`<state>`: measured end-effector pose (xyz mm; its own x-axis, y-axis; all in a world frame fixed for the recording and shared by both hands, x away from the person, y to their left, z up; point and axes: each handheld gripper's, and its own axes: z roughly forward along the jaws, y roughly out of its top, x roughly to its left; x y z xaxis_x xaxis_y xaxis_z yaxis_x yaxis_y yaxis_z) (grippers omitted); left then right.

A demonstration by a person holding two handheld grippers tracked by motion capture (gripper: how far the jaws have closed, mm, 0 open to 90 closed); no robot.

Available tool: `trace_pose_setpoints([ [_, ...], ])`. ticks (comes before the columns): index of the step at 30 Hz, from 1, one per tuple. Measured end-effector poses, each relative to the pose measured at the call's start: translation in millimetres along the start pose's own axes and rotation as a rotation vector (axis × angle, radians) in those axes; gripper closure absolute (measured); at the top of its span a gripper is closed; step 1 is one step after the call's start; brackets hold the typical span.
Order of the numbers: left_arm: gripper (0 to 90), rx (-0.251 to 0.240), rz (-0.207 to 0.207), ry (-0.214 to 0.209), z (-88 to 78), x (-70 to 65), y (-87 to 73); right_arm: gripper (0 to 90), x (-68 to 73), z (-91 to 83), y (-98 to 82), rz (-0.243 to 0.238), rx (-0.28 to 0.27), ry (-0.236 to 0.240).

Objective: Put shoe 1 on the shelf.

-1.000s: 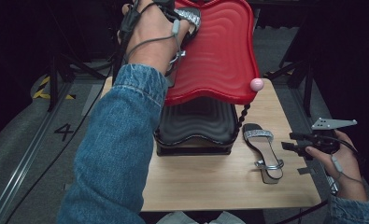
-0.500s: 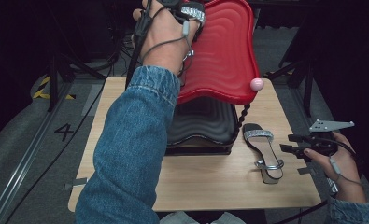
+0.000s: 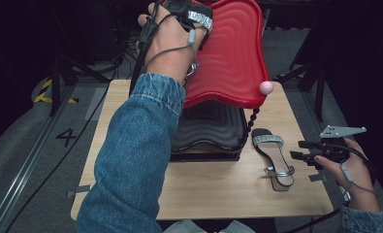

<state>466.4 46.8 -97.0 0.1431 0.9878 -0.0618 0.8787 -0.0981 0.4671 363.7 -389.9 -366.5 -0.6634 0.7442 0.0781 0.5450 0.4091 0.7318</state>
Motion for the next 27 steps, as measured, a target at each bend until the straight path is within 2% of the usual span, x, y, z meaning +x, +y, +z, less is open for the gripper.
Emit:
trace_pose_setpoints([
  [6, 41.4, -0.006, -0.024, 0.008, -1.4, 4.4, -2.7, 40.0, -0.7, -0.2, -0.3, 0.001, -0.001, -0.002],
  [8, 41.1, -0.006, -0.01, 0.01, -0.9, 3.0, -2.8, 40.0, 0.0, 0.4, 0.2, -0.001, 0.002, -0.001],
  [12, 40.0, -0.014, 0.018, 0.046, -0.2, -2.2, -3.0, 39.8, 0.9, 1.6, 0.8, -0.005, 0.002, 0.002],
  [15, 35.3, -0.046, 0.048, 0.043, -3.3, -2.2, -3.3, 39.8, 0.3, 1.3, 0.5, -0.003, 0.003, 0.0],
  [19, 33.7, -0.039, 0.068, 0.032, -5.2, -1.6, -4.1, 39.8, -0.7, 1.1, -0.3, 0.001, 0.006, -0.003],
  [22, 31.7, -0.052, 0.085, 0.048, -7.2, -2.2, -4.6, 39.6, -0.6, 0.9, -0.7, 0.001, 0.004, -0.003],
  [25, 29.3, -0.081, 0.11, 0.059, -10.8, -2.9, -6.4, 39.6, -0.5, 0.5, -1.0, -0.001, 0.002, -0.003],
  [27, 27.0, -0.101, 0.149, 0.084, -13.0, -3.9, -8.8, 39.5, -0.4, -0.1, -0.8, 0.001, 0.001, -0.006],
])
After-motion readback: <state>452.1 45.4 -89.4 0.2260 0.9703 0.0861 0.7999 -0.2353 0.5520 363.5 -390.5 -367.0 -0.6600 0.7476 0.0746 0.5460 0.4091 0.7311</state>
